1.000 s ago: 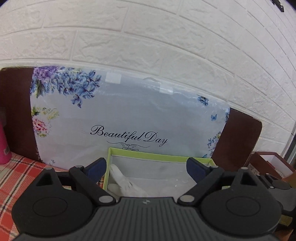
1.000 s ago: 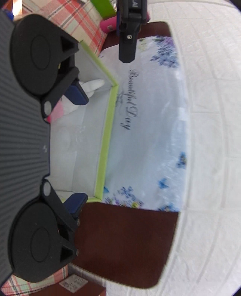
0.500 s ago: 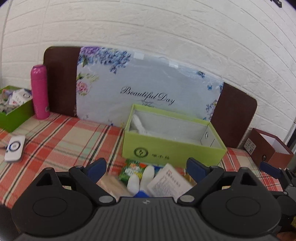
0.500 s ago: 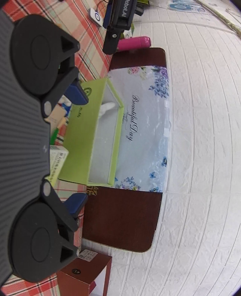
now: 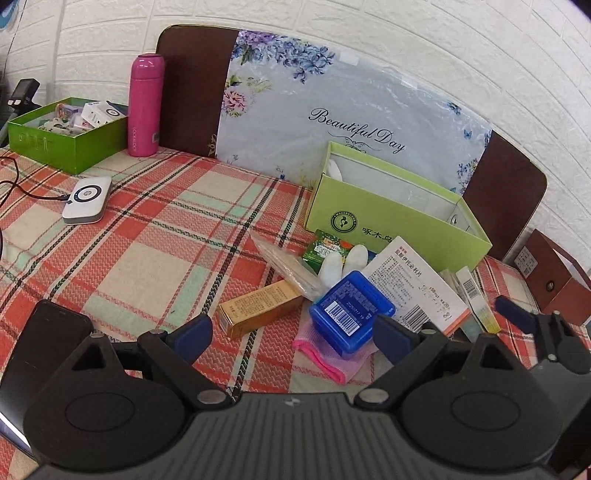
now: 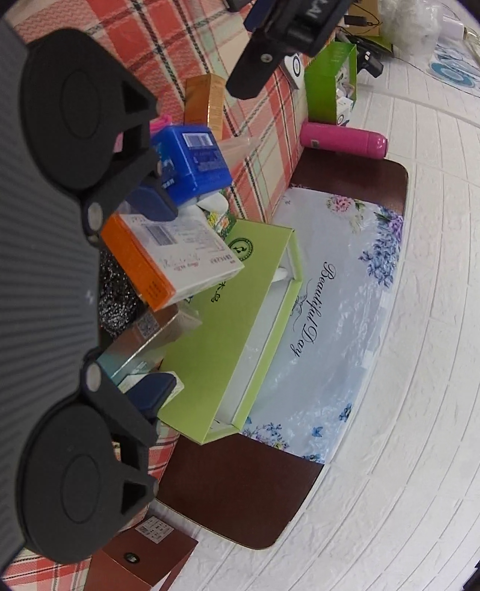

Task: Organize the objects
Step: 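Grasp the blue box with the left tool while the right grasps a white medicine box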

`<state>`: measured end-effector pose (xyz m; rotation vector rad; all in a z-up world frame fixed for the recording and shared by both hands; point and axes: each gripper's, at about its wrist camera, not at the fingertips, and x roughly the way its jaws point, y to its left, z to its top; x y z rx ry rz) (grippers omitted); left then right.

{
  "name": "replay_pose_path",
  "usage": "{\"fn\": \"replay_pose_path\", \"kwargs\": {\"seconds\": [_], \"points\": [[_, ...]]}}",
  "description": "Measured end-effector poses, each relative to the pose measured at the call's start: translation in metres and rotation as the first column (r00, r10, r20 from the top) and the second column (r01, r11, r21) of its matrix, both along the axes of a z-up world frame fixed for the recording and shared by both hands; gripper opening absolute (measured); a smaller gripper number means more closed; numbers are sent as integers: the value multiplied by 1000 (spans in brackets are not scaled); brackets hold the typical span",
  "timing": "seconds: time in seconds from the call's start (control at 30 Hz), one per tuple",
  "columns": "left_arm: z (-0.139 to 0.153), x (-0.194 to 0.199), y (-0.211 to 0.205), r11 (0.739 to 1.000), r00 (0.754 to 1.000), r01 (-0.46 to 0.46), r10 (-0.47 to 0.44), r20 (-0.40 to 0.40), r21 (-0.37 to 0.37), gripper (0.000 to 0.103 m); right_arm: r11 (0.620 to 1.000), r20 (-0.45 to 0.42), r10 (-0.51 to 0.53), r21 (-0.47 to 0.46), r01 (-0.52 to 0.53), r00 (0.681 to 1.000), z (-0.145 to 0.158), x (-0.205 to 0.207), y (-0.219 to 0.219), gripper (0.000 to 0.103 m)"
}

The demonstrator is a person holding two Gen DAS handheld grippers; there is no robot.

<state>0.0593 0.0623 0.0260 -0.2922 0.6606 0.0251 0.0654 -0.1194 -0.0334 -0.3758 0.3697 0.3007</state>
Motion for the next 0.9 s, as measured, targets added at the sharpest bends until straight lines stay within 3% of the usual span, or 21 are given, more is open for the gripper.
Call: {"fn": "replay_pose_path", "kwargs": {"seconds": [0.1, 0.13, 0.17, 0.2, 0.4, 0.5, 0.67, 0.73, 0.77, 0.8, 0.83, 0.87, 0.9], "points": [[-1, 3, 0, 1000, 1000, 13, -13, 4, -14, 96, 1000, -27, 8, 20, -7, 1000, -4, 2, 5, 80], [-1, 5, -1, 1000, 1000, 17, -17, -3, -21, 96, 999, -40, 9, 33, -7, 999, -5, 3, 5, 69], [-2, 7, -2, 999, 1000, 23, -23, -8, -29, 96, 999, -61, 8, 50, -5, 998, -6, 5, 4, 48], [-2, 9, -4, 999, 999, 32, -33, -10, -38, 96, 997, -90, 4, 75, 2, 996, -5, 8, 1, 44], [-6, 32, -18, 997, 998, 60, -60, -4, -47, 96, 922, -234, 53, 386, 42, 971, 15, 7, -53, 21], [-10, 50, -25, 995, 997, 70, -72, -22, -68, 96, 873, -286, 70, 481, 80, 956, 20, -6, -86, 21], [-13, 80, -38, 996, 996, 61, -65, -55, -60, 96, 838, -351, 39, 521, 161, 935, 6, -35, -120, 21], [-16, 87, -41, 997, 996, 56, -59, -69, -44, 96, 841, -382, 5, 502, 203, 924, -2, -44, -127, 24], [-19, 89, -40, 997, 996, 56, -59, -73, -46, 95, 837, -388, -25, 497, 232, 921, -6, -48, -131, 29], [-22, 90, -38, 997, 995, 59, -63, -80, -58, 84, 835, -388, -57, 486, 257, 920, -9, -50, -133, 36], [-24, 89, -35, 992, 993, 77, -85, -82, -96, 77, 842, -384, -83, 467, 271, 919, -10, -50, -133, 49], [-25, 87, -32, 988, 991, 86, -98, -87, -126, 77, 852, -371, -109, 443, 279, 922, -11, -51, -132, 58], [-26, 82, -29, 986, 991, 94, -106, -84, -137, 77, 865, -347, -132, 417, 278, 929, -10, -52, -130, 60]]}}
